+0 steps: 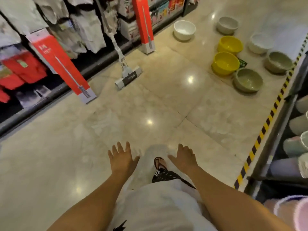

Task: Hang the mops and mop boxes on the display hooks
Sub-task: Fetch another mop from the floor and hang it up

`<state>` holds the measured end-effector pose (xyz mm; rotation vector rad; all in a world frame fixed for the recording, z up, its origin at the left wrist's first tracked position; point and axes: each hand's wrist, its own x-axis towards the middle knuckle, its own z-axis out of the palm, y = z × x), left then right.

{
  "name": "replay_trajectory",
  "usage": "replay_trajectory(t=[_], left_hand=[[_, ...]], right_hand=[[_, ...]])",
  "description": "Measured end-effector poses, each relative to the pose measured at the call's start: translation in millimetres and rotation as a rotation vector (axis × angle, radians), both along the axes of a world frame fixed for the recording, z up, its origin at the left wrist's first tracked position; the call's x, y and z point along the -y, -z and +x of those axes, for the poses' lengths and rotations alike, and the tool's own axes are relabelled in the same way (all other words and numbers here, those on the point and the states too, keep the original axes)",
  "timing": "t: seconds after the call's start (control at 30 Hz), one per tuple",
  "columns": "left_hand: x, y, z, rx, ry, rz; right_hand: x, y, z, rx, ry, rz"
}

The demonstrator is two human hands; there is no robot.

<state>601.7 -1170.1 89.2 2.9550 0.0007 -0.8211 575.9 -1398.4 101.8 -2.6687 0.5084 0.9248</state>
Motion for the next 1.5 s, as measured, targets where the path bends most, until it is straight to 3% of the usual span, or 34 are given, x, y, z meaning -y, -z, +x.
replay_trajectory(t=[0.43, 0.87, 1.07, 1.3, 1.5], left_hand=[[42.7, -10.7, 100.9, 0.002, -0.368, -0.012], [-78.0, 14.4, 144.2, -0.138, -0.61, 0.08], [-161.8, 18.8, 252.7, -0.092, -0.612, 0.008], [-240.1, 10.2, 358.9, -0.068, -0.516, 0.018], [-246.1, 17.8, 415.4, -0.112, -0.441, 0.002]], right_hand=[[32.0, 1.0, 177.4, -0.009, -0.467, -0.048], [-112.9, 22.0, 295.9, -0.066, -0.794, 0.028], [-189.7, 14.1, 397.6, -0.067, -0.774, -0.061], [-284.6, -11.8, 483.0, 0.002, -0.532, 0.159], [-291.8, -0.1, 509.2, -0.089, -0.485, 0.14]])
